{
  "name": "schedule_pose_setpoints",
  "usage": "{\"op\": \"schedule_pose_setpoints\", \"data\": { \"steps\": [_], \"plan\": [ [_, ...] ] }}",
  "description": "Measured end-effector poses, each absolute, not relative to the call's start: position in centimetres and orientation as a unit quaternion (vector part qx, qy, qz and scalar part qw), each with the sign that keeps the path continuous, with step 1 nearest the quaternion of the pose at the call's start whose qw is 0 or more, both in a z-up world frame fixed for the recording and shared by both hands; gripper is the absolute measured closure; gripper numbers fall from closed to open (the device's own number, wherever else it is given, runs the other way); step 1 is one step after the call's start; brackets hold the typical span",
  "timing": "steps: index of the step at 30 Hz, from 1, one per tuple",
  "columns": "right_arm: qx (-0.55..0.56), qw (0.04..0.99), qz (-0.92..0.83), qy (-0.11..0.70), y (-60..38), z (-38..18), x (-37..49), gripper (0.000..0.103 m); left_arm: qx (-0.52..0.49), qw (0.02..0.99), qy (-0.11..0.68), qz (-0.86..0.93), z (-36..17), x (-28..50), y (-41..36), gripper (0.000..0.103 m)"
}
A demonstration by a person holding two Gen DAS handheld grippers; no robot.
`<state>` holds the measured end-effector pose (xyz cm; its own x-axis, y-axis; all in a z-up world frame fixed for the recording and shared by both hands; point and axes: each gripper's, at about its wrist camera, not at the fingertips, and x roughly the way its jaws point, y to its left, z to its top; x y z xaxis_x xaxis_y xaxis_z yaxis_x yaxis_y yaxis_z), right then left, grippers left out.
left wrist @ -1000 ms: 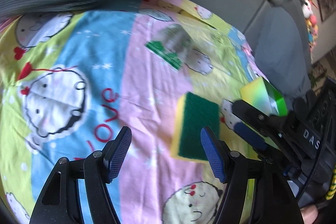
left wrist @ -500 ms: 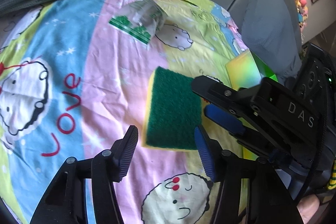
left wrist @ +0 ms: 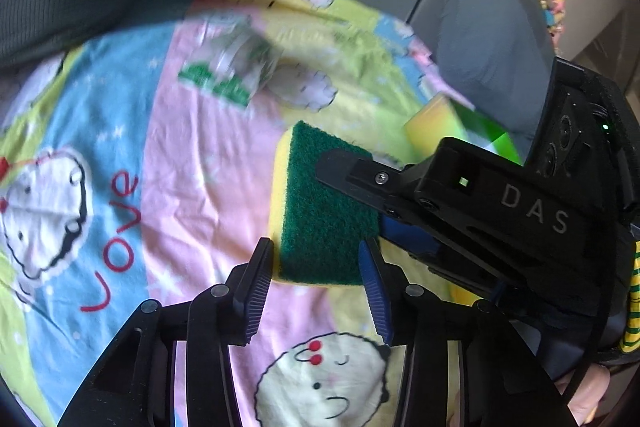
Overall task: Organize objects
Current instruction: 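Carry the scouring pad into the green-rimmed box and open the right gripper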
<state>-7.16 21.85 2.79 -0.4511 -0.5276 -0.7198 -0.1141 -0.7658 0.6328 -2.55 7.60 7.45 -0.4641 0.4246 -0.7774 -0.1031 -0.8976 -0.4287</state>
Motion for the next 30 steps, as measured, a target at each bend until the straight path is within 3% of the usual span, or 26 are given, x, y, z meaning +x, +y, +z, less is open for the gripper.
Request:
{"op": "schedule_pose_setpoints", "data": {
  "steps": [14,30],
  "plan": [
    [0.346,0.122,-0.880,-0.302,27.1,13.2,-0.6,0.048,-0.325,0.242,-0.100,0.909,16.6,1.3,13.1,0.058],
    [0.301,-0.004,-0.902,-0.309,34.5,14.2,3.3,0.048,-0.329,0.349,-0.091,0.872,16.4,1.2,21.1,0.058]
  ]
}}
